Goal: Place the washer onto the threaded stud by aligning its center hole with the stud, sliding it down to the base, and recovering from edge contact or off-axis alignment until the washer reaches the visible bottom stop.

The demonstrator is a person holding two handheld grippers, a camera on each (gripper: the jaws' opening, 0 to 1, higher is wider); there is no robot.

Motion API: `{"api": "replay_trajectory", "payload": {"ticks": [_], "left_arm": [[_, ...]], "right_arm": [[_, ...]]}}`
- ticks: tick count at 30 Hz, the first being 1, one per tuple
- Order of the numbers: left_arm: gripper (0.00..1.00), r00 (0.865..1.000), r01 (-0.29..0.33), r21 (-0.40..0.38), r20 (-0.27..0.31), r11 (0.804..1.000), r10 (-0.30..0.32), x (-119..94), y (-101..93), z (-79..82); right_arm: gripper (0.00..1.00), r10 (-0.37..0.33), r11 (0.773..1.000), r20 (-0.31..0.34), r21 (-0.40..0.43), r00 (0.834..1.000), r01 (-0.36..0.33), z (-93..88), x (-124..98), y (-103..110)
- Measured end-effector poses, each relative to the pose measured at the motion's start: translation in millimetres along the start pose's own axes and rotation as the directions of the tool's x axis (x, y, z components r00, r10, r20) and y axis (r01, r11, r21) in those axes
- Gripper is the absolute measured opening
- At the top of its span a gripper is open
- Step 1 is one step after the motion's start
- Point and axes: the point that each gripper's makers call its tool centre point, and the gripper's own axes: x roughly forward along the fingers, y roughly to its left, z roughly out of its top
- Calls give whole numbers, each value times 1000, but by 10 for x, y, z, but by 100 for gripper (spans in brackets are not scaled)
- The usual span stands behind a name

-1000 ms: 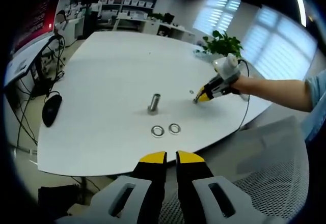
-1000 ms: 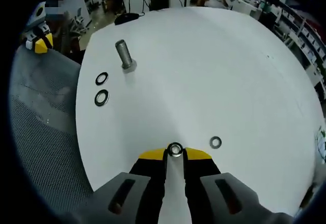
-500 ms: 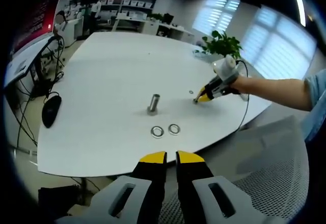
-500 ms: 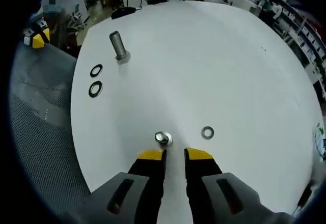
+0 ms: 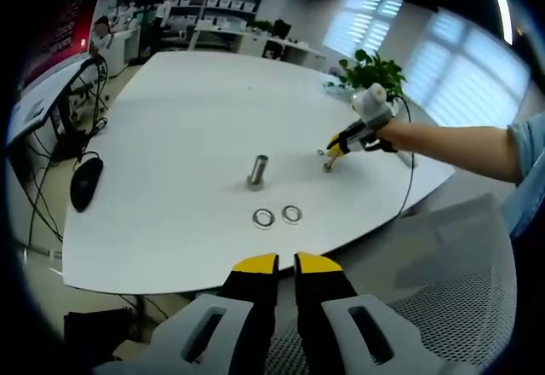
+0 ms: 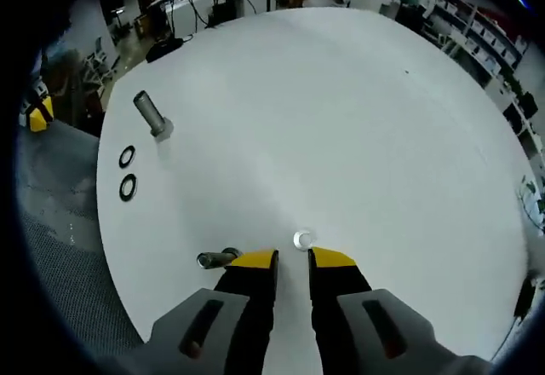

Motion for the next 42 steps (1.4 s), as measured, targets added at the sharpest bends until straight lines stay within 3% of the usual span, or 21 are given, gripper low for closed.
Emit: {"api": "replay_trajectory", "payload": {"ticks": [3,14,16,27,28,29,32,35,42], "left_arm": [[5,1000,0,0,-3,1000,0,-1,1,-4],[5,1000,5,5,10,1000,-5,-3,-10,18],[5,1000,4,8,7,1000,-4,-1,-9,13],[5,1000,12,6,21,1000,-12,-5,-19,37],[5,1000,12,6,23,1000,-12,-5,-21,39],[5,1000,13,7,23,1000,-13,-5,-22,40],[5,1000,12,9,20,1000,-12,-6,-23,34],[5,1000,16,6,22,1000,-16,-5,-26,39],[5,1000,13,11,10,1000,-13,-2,-24,20]], "right_arm": [[17,15,998,10,62,1000,-16,11,44,-3],[17,-6,999,-24,37,1000,7,-39,141,-74],[17,-3,999,0,40,1000,3,-3,138,-71],[15,2,999,0,51,1000,-3,-25,111,-35],[14,2,999,8,46,1000,-3,-13,79,-26],[3,10,1000,16,28,1000,-11,0,43,-3],[4,23,998,44,50,999,-26,37,-24,14],[5,17,999,24,37,1000,-18,6,-12,6],[21,25,999,10,29,1000,-25,40,71,37]]}}
